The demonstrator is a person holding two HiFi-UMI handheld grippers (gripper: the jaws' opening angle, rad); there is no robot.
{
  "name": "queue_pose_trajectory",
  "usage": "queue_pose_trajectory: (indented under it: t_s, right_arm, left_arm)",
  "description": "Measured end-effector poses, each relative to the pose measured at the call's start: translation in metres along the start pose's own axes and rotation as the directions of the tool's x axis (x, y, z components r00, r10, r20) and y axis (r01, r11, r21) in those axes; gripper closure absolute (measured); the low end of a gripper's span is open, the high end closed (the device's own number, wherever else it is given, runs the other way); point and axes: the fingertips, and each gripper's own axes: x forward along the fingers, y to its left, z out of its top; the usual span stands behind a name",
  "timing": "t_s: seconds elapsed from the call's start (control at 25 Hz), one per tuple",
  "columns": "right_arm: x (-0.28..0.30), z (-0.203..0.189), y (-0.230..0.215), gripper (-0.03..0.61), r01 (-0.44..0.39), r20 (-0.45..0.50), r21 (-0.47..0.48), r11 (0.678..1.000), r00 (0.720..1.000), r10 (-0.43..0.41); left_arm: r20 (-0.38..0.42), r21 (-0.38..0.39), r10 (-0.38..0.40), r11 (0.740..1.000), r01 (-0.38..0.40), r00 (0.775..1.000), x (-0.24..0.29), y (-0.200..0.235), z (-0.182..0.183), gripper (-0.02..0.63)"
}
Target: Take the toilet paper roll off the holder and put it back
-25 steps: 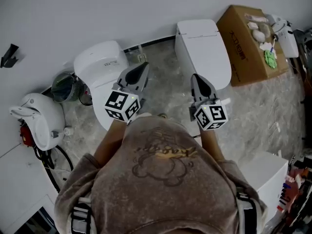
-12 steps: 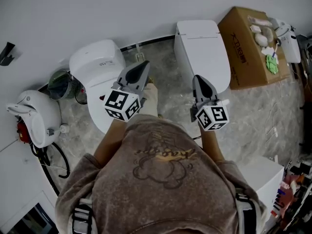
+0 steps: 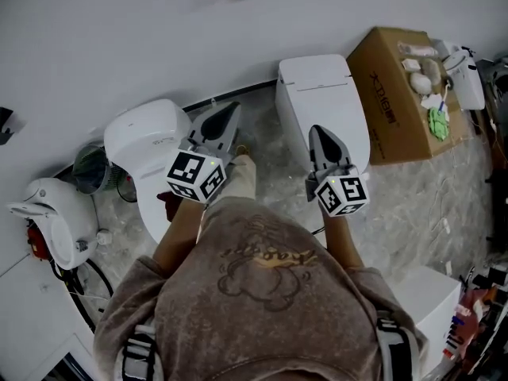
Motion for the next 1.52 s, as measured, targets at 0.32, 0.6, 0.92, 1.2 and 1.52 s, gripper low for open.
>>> queue_pose_trajectory:
  t_s: [0.32, 0.6, 0.92, 1.2, 1.52]
  right_arm:
    - [0.098, 0.03, -0.033, 0.58, -0.024, -0.006, 0.013, 1.0, 1.0, 0.024]
    - [0.172, 0.062, -0.057, 0.58, -0.027, 0.015, 0.017, 0.999, 1.0, 0.027]
    - [0.231, 0.084, -0.079, 0.58, -0.012, 0.036, 0.003, 1.0, 0.999, 0.012]
    - [0.251, 0.102, -0.097, 0.58, 0.014, 0.054, -0.008, 1.0, 0.998, -0.014]
    - [0.259, 0.115, -0.12, 0.58, -0.015, 0.07, -0.013, 1.0, 0.997, 0.015]
  left_arm:
    - [-0.005, -0.023, -0.009, 1.0, 0.009, 1.0, 0.081, 0.065, 0.03, 0.594]
    - [0.022, -0.01, -0.016, 1.0, 0.016, 1.0, 0.137, 0.115, 0.072, 0.594]
    - [0.045, -0.001, -0.028, 1.0, 0.028, 0.999, 0.177, 0.155, 0.095, 0.594]
    - [0.063, 0.008, -0.053, 0.999, 0.053, 0.997, 0.206, 0.165, 0.108, 0.594]
    - [0.064, 0.019, -0.014, 1.0, 0.012, 0.998, 0.225, 0.165, 0.111, 0.594]
